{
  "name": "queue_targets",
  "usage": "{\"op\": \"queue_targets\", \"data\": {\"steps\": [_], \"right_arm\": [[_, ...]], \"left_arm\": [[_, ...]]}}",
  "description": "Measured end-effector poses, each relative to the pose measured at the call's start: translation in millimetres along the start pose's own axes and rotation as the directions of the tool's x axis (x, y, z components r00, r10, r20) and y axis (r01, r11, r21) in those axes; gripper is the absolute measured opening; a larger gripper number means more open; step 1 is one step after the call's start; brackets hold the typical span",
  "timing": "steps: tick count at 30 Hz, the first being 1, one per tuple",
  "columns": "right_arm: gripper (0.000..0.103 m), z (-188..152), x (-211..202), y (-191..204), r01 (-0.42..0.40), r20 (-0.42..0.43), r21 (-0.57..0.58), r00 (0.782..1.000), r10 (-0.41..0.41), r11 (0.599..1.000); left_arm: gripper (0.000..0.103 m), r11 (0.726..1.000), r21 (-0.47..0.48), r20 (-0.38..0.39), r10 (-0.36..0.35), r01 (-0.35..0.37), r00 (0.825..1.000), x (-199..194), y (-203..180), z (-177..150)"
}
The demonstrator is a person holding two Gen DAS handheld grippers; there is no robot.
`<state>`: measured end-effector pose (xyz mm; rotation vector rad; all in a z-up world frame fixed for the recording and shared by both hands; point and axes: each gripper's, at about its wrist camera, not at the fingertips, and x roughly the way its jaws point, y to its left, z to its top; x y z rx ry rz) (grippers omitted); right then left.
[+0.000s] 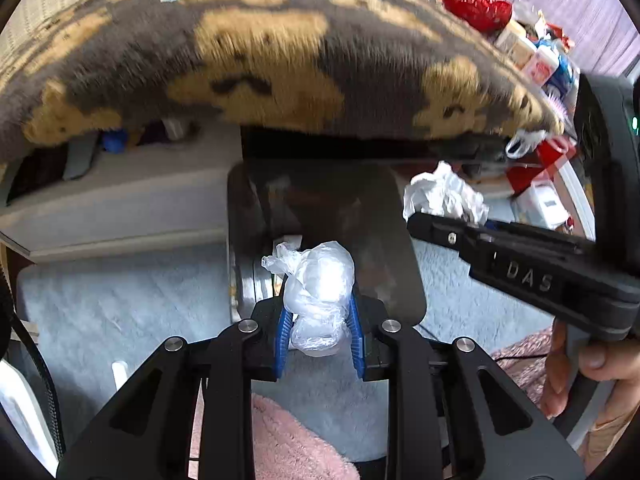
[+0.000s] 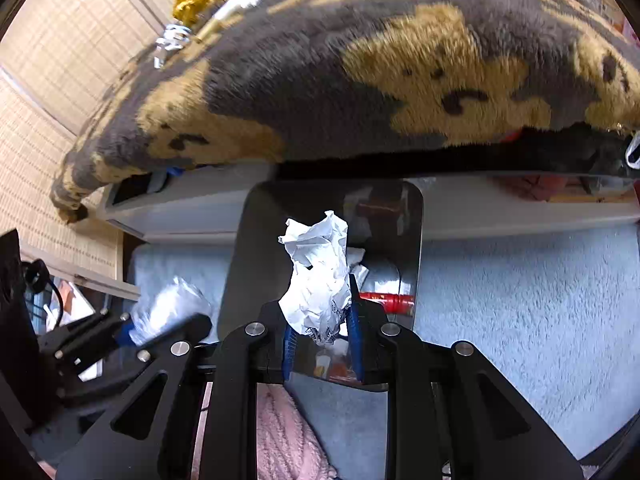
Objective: Collect trash
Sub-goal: 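Carry both items over the metal bin and open both tools, then grasp the white-blue paper scrap with the left tool while the right tool grasps the white yellow-ended tube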
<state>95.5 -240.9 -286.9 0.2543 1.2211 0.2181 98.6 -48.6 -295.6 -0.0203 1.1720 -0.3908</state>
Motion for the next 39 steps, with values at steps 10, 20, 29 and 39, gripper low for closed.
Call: {"op": "queue_targets", "data": {"steps": [10,20,29,39], "right_arm": [[0.026,5.8,8.5,-1.9,-0.016,-0.010,0.033,1.000,0.016,0.999],[0.054,11.5,-5.7,-2.5,-0.029,0.039,0.046,0.999,0.027,0.999],[0.095,15.1,-35.9,-11.8,0.078,0.136,0.051,0.987,-0.084,0.996],[0.097,41.2,-75.6,-13.1,0.085,0.243,0.026,0.966,-0.089,0.996]], "left_arm": [[0.029,0.999,-0.016,-0.019,-0.037,0.036,0.999,15.9,5.0,-0.9],[0.053,1.000,-0.018,0.015,-0.014,0.014,1.000,-4.5,5.3,0.9],[0.086,0.999,-0.035,0.077,0.026,-0.023,0.997,-35.4,15.5,0.3],[0.088,0.997,-0.054,0.151,0.056,-0.048,0.987,-71.8,34.6,22.8]]}}
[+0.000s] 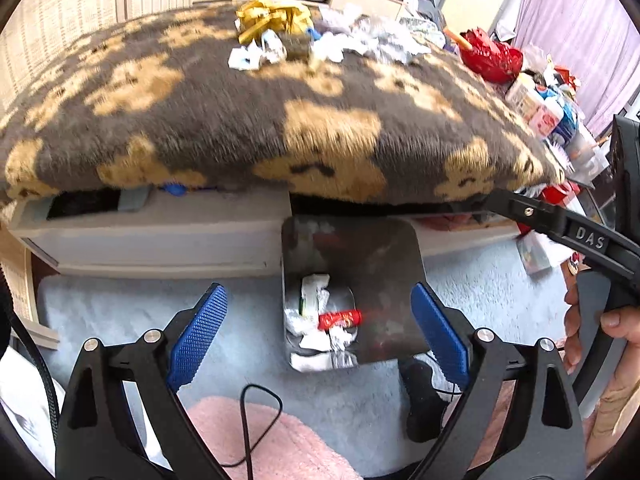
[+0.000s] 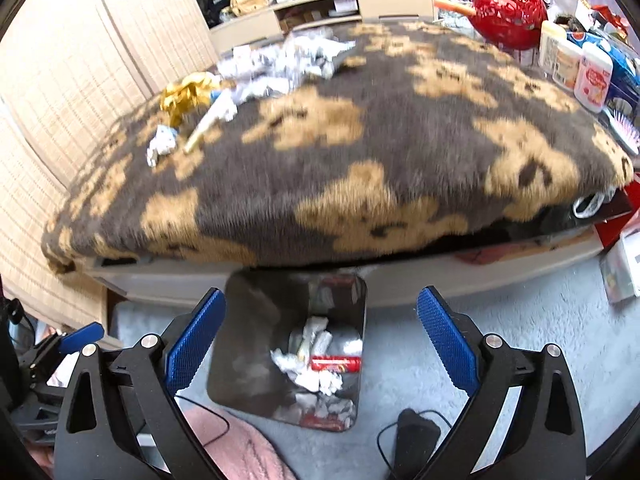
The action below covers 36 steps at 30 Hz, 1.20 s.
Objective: Collect trash
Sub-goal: 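Grasp the white-blue paper scrap with the left tool while the right tool grasps the white yellow-ended tube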
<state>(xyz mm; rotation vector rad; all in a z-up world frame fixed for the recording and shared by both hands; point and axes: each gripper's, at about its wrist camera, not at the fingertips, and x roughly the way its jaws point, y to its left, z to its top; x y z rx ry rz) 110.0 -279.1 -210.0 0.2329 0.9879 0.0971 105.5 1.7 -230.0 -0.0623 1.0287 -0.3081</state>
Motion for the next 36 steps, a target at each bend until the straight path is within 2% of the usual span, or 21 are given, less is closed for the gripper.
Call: {"op": "queue_targets", "data": {"steps": [10,15,17,20,22,25,28,33,36], "right_arm": [[0.097,76.0,-2.9,8.7,-0.019,0.080,-0.004,0.997,0.019,1.000],[0.097,106.9,19.2,22.7,-0.068,0.076,0.008,0.995,0.067,0.998],[0.096,116.0,30.3,34.0,-0.088,0.070,0.000,0.994,0.088,0.996],[0.075,127.1,49.8,50.0,-0.146,0.037,0.007,0.989,0.146,0.989],[0.054,133.5,63.3,59.5,-0.182,0.010,0.017,0.983,0.182,0.983],[0.038,140.2,83.8,74.9,-0.209,-0.026,0.019,0.978,0.209,0.978],[0.032,145.3,100.9,84.4,-0.226,-0.049,0.037,0.972,0.228,0.973],[0.028,153.1,126.8,97.7,-0.230,-0.080,0.042,0.969,0.233,0.972],[0.027,154.8,137.9,102.3,-0.218,-0.094,0.036,0.971,0.220,0.975]], "left_arm": [[0.087,0.999,-0.004,0.061,0.033,-0.033,0.998,-3.4,15.2,64.6],[0.087,0.998,0.014,0.083,0.066,-0.067,0.994,6.5,23.6,99.4],[0.082,0.997,0.008,0.088,0.071,-0.072,0.994,10.8,29.3,110.7],[0.073,0.998,0.005,0.088,0.069,-0.070,0.994,19.4,38.5,126.5],[0.068,0.998,0.013,0.082,0.068,-0.069,0.994,25.3,42.7,134.5],[0.065,0.998,0.022,0.079,0.064,-0.066,0.995,34.1,47.6,143.8],[0.061,0.998,0.027,0.080,0.049,-0.051,0.996,41.5,50.0,151.4],[0.056,0.998,0.058,0.075,0.035,-0.039,0.997,54.6,49.8,163.0],[0.048,0.997,0.063,0.069,0.029,-0.033,0.997,63.4,51.5,170.3]]}}
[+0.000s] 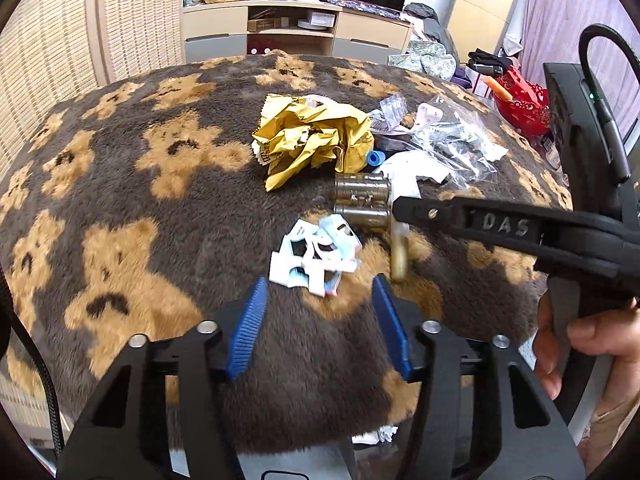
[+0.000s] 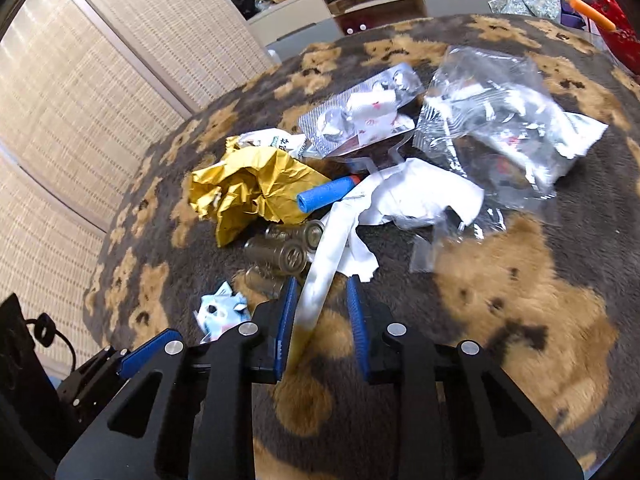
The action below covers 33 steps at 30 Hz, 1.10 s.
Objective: Collect trash
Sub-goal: 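Grasp the white-blue paper scrap with the left tool while the right tool grasps the white yellow-ended tube, then lower both items into the metal bin and open both tools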
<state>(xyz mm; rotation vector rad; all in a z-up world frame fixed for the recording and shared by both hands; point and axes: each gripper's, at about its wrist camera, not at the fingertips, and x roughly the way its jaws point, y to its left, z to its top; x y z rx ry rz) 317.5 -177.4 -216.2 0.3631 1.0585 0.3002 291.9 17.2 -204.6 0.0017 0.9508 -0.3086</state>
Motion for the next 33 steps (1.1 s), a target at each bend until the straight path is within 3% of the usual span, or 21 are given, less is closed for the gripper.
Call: {"op": "queue_targets", "data": {"steps": [9,10,11,12,15,17,33], "right_arm": [[0.020,4.3,12.3,-1.2,0.009,-0.009,-0.025,1.000,-0.009,1.000],[0.019,3.9,12.2,-1.6,0.011,-0.011,-0.027,1.000,-0.011,1.000],[0.019,3.0,10.7,-2.1,0.016,-0.013,-0.031,1.000,-0.016,0.999],[0.018,1.6,8.9,-2.5,0.021,-0.015,-0.035,1.000,-0.022,0.999],[0.015,-4.4,1.6,-4.5,0.032,-0.022,-0.042,0.999,-0.033,0.999],[0.015,-11.6,-5.2,-6.7,0.040,-0.029,-0.049,0.999,-0.041,0.998],[0.014,-91.4,-76.7,-48.7,0.111,-0.031,-0.054,0.993,-0.113,0.992]], "left_arm": [[0.038,1.000,0.001,-0.022,-0.016,0.016,1.000,29.7,0.0,12.7],[0.034,1.000,0.005,-0.020,-0.016,0.016,1.000,29.9,-1.4,12.8],[0.021,0.999,0.005,-0.024,-0.032,0.032,0.999,29.9,-2.7,12.4],[0.015,0.998,-0.004,-0.041,-0.057,0.056,0.998,31.0,-3.7,11.2],[0.007,1.000,0.007,-0.044,-0.027,0.027,0.999,27.2,-8.8,4.2],[0.000,0.999,-0.014,-0.055,-0.049,0.049,0.997,23.6,-8.7,-1.7],[0.000,0.996,-0.028,-0.072,-0.083,0.081,0.994,-26.8,-47.4,-77.7]]}}
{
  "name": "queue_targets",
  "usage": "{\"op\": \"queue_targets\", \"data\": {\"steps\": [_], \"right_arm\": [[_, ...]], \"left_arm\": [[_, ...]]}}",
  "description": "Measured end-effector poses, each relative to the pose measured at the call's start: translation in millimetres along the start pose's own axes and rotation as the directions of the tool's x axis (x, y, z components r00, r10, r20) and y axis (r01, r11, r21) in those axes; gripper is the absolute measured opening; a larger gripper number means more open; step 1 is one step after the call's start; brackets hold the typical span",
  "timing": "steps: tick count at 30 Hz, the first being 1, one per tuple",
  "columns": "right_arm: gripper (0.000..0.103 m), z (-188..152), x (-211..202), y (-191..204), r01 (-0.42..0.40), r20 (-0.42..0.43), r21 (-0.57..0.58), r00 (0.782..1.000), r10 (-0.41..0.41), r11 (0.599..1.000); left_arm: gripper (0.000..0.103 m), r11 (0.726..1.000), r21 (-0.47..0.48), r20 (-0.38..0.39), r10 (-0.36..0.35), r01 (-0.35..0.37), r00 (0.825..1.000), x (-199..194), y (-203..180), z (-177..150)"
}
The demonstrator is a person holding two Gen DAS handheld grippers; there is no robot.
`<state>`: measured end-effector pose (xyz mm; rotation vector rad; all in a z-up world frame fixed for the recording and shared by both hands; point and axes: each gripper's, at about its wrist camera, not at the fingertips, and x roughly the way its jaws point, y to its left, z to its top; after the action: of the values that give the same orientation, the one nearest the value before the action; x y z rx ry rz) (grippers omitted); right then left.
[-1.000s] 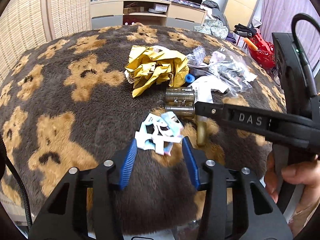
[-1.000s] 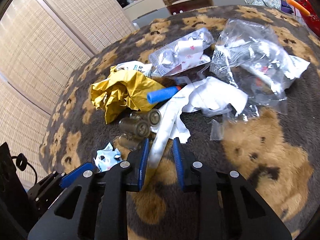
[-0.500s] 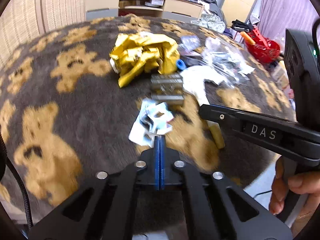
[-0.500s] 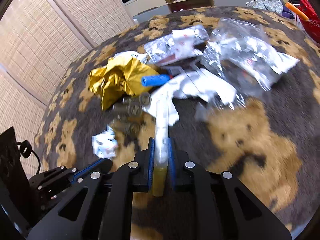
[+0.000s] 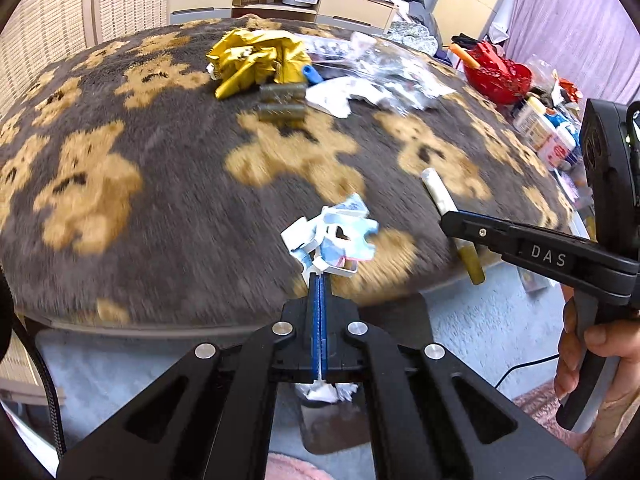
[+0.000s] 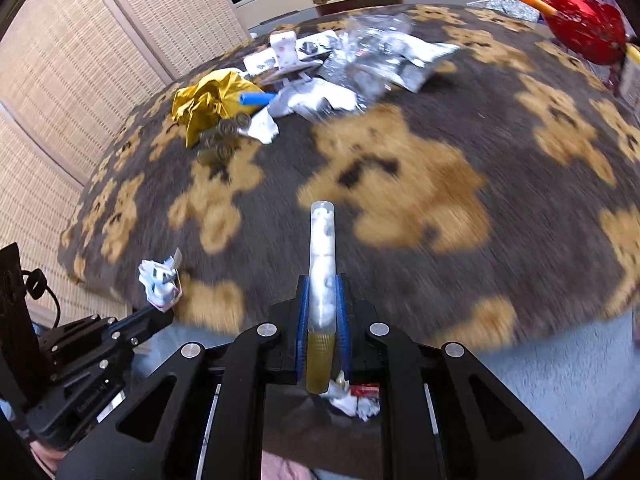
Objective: Collect trash
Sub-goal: 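Lower both items into the metal bin and open both tools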
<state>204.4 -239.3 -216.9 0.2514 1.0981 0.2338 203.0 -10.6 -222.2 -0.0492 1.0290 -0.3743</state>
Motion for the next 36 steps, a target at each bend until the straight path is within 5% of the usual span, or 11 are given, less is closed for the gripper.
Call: {"op": "queue_targets", "data": {"steps": [9,20,36], "right_arm": [[0.015,-54.7,-24.3,-15.0,-0.025,-0.007,0.020,1.000,0.025,0.999],[0.015,-101.4,-4.6,-29.9,-0.025,-0.075,0.060,0.997,0.029,0.998],[0.017,-116.2,33.8,-34.8,-0.011,-0.135,0.059,0.991,0.019,0.998]], "left_arm": [[0.000,0.998,0.044,-0.010,-0.036,0.036,0.999,-16.2,-41.6,-40.4],[0.000,0.998,0.023,-0.098,-0.049,0.052,0.994,8.9,-58.9,-86.1],[0.000,0.998,-0.037,-0.209,-0.058,0.052,0.976,63.3,-43.0,-112.3]]}}
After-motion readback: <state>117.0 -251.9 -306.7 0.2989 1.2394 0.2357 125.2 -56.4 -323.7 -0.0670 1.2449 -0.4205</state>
